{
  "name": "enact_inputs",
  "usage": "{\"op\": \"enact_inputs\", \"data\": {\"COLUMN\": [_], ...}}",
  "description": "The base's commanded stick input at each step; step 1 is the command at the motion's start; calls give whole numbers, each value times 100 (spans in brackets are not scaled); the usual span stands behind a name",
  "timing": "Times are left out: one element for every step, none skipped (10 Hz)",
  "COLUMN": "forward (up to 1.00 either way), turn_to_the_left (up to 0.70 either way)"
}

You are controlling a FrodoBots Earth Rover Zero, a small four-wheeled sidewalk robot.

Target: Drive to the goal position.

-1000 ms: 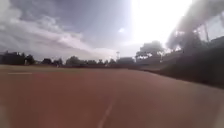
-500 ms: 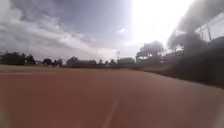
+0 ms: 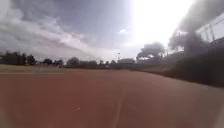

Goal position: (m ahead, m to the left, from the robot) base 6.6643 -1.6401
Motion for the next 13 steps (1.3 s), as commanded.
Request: {"op": "enact_inputs", "data": {"forward": [70,70,70,70,70,70,70,70,70,70,70,70,70], "turn_to_the_left": [0,0,0,0,0,0,0,0,0,0,-7,-22,-35]}}
